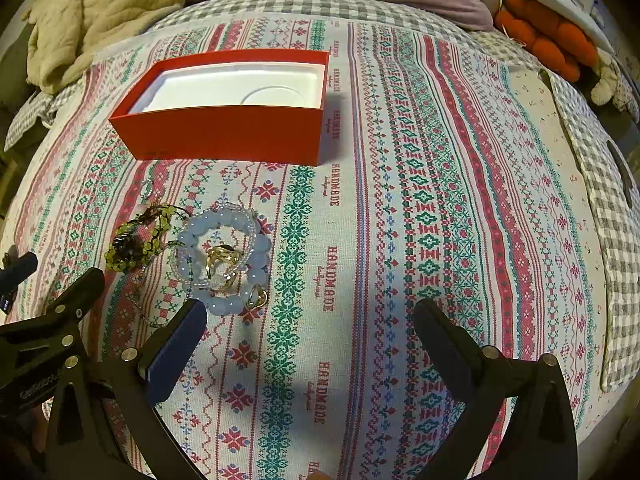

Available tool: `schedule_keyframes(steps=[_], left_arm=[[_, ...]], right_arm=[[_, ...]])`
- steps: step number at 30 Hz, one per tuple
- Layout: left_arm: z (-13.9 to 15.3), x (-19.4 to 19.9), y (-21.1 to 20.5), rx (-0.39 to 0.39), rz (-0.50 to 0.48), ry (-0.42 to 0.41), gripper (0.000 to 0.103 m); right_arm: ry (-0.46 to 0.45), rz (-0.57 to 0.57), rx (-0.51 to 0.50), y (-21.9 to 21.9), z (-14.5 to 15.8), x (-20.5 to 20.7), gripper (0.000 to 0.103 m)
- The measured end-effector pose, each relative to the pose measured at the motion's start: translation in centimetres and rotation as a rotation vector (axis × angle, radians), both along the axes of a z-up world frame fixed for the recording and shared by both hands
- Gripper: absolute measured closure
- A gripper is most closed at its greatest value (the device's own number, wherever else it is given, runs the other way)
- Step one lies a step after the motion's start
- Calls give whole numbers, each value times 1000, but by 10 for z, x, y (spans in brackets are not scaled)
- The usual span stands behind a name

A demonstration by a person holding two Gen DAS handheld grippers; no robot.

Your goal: Organize jewelry

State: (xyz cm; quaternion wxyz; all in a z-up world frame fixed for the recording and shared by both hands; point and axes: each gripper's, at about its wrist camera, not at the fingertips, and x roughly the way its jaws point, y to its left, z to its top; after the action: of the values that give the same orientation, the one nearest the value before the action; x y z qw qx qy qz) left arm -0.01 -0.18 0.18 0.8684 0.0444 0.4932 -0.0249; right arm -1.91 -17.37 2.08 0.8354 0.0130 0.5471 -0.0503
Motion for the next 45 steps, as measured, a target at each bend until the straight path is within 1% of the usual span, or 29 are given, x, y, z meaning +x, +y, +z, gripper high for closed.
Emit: schedule_keyframes(steps=[4, 6, 16, 25, 28, 31, 32, 36, 38, 39, 40, 41, 43, 44, 45], left_arm=[[0, 0, 0, 0, 0, 0, 0], [0, 0, 0, 0, 0, 1, 0], [6, -1, -7, -1, -5, -3, 0], [14, 7, 0, 7, -43, -12, 0], [15, 16, 4, -10, -71, 29, 0], [13, 25, 9, -54, -105, 93, 0], [13, 27, 10, -65, -112, 103, 0], [16, 34, 12, -81, -147, 110, 0], [16, 39, 14, -121, -164, 125, 2], [16, 42, 16, -145, -172, 135, 4], [16, 45, 18, -165, -180, 146, 10], [15, 48, 19, -188, -186, 157, 15], [14, 56, 23, -249, -191, 182, 21], [13, 60, 26, -288, -193, 195, 26], [13, 63, 27, -311, -196, 205, 29]], right_arm=[[-1, 0, -2, 1, 0, 0, 0], [-3, 2, -6, 1, -4, 3, 0], [-7, 15, -19, -1, 0, 0, 0], [-33, 48, -36, -1, 3, 0, 0], [-38, 53, -21, -3, 4, 3, 0], [-19, 51, 35, -10, 3, 8, 0], [-6, 42, 67, -14, 2, 11, 0], [20, 31, 130, -21, 0, 17, 0], [33, 37, 171, -23, -2, 20, 2], [38, 40, 192, -24, -3, 22, 8], [47, 43, 221, -25, -4, 25, 16], [55, 45, 241, -26, -5, 27, 19], [72, 51, 281, -27, -8, 31, 33], [77, 53, 290, -27, -9, 33, 37], [84, 58, 302, -27, -10, 35, 44]])
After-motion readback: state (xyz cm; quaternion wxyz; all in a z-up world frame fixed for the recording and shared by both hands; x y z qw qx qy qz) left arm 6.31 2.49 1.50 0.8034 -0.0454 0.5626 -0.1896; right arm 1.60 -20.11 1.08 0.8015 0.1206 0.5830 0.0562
